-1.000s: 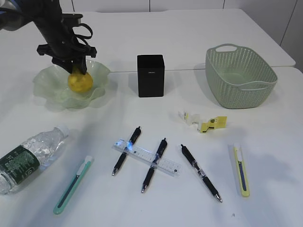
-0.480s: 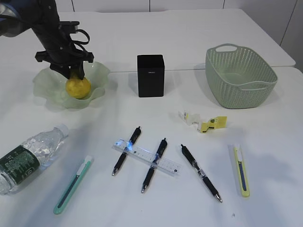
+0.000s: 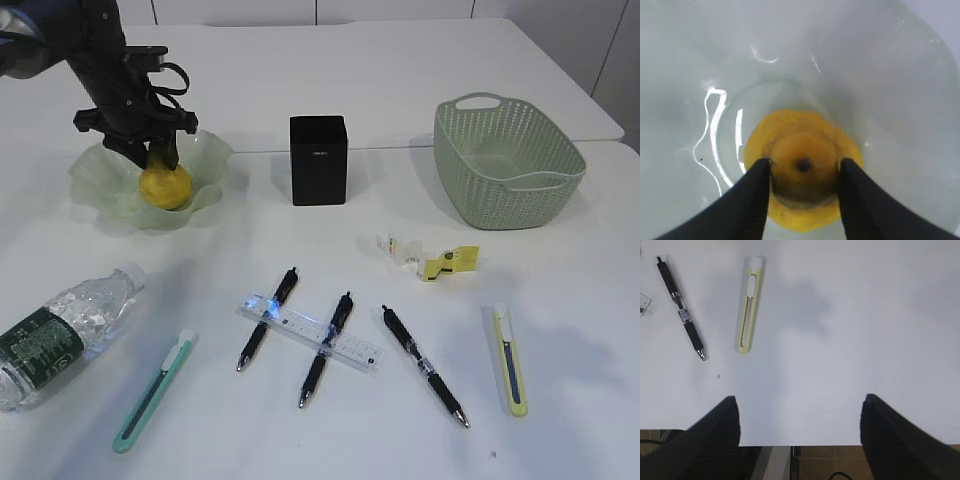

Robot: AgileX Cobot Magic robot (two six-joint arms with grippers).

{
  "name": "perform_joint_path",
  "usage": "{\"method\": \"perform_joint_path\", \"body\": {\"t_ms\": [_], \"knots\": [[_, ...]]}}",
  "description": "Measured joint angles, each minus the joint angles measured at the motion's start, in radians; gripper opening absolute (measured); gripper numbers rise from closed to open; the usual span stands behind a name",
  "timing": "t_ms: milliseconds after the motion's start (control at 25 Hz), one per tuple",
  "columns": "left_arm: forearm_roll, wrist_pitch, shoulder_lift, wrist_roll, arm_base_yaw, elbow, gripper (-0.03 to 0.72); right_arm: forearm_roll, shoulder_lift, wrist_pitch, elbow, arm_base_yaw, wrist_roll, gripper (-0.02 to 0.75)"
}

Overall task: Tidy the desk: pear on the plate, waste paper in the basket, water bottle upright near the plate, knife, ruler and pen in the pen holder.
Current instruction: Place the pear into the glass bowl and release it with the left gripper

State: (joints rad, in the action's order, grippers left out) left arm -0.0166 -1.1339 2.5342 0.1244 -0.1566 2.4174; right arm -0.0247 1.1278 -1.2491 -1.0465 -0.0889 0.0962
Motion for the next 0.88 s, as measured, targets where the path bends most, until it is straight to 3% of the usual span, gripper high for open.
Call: {"method": "perform_joint_path", "body": {"t_ms": [280,880], "knots": [[0.000,-0.002,0.001,-0.002,0.000,0.000,0.417,0.000,0.000,0.000,0.000,0.000,0.000,0.583],[-0.036,-0.105,-0.143,-0.002,0.038,0.000,0.423,0.052,0.002,0.000,0.000,0.000,-0.088,0.583]]}}
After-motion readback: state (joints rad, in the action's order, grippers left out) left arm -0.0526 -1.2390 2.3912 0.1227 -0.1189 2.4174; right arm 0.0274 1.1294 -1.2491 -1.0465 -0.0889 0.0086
